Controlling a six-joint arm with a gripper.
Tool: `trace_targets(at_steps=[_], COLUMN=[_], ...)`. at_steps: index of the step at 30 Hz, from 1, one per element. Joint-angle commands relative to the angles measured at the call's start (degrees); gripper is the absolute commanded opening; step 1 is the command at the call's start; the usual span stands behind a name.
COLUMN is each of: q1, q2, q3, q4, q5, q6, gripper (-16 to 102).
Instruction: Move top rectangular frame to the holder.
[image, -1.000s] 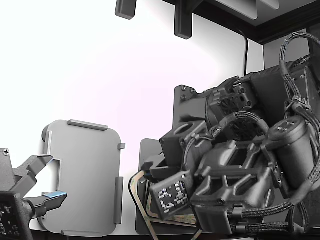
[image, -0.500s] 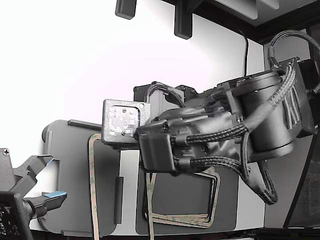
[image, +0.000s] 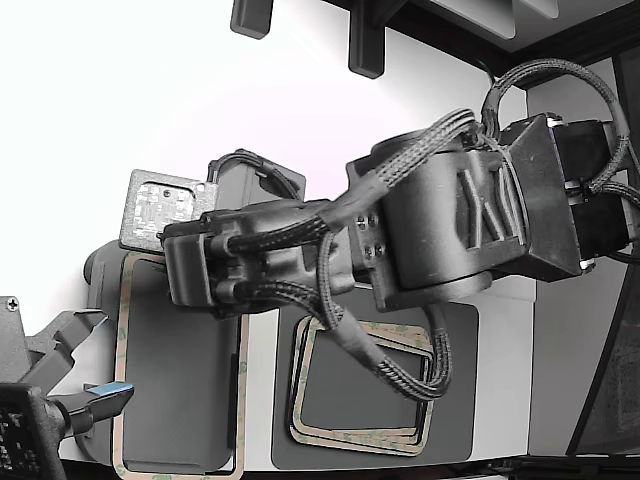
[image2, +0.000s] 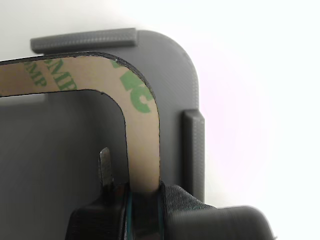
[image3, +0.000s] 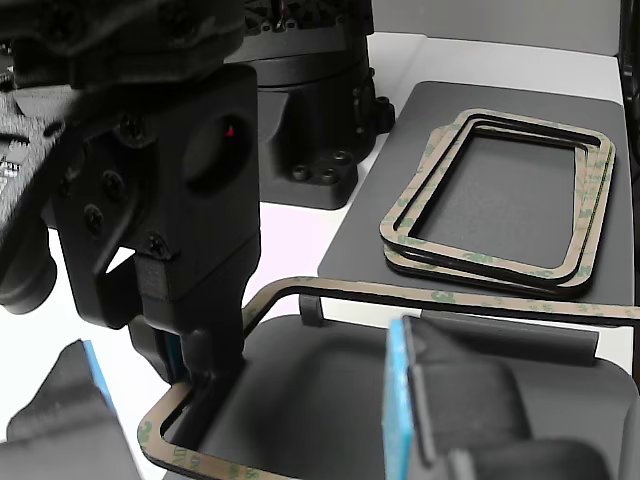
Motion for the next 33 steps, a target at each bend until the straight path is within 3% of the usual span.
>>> trace_targets(at_steps=[1, 33], q1=[-0.88, -0.35], q2=[0.18, -2.64], q3=[-1.76, -2.02], q4=[0.53, 0.53], q5=[0.44, 2.72], q6=[0.26, -2.02], gripper=[-10, -10])
